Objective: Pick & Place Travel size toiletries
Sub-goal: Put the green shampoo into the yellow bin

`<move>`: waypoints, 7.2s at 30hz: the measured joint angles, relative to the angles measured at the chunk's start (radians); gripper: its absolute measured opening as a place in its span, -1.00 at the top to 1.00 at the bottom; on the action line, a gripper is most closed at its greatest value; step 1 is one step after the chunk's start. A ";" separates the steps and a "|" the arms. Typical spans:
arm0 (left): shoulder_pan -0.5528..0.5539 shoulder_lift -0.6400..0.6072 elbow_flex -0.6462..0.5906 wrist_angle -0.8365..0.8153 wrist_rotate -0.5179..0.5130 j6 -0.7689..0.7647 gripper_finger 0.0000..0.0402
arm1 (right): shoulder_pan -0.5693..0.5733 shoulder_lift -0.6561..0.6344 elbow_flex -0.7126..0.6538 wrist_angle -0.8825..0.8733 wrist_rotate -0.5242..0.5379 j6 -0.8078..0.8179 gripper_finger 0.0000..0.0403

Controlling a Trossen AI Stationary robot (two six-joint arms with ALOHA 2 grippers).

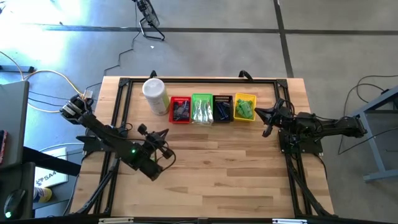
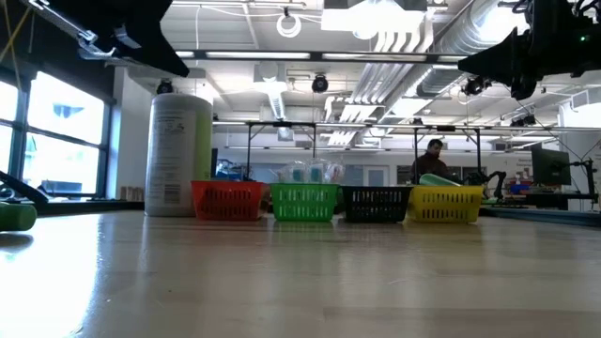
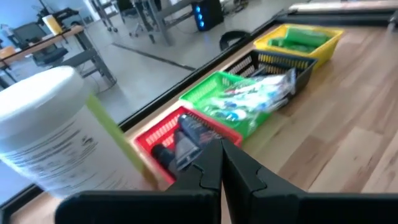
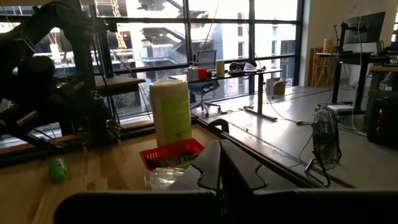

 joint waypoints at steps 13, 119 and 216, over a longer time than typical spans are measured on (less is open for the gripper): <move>0.026 -0.002 -0.074 0.288 -0.021 0.136 1.00 | 0.000 0.000 0.000 -0.006 0.000 0.001 0.99; 0.196 -0.421 -0.340 0.957 0.612 1.113 -0.34 | 0.000 0.000 0.000 -0.066 -0.021 0.138 0.99; 0.006 -0.035 -0.304 0.142 1.318 0.330 0.13 | 0.000 0.000 0.000 -0.177 -0.018 0.172 0.99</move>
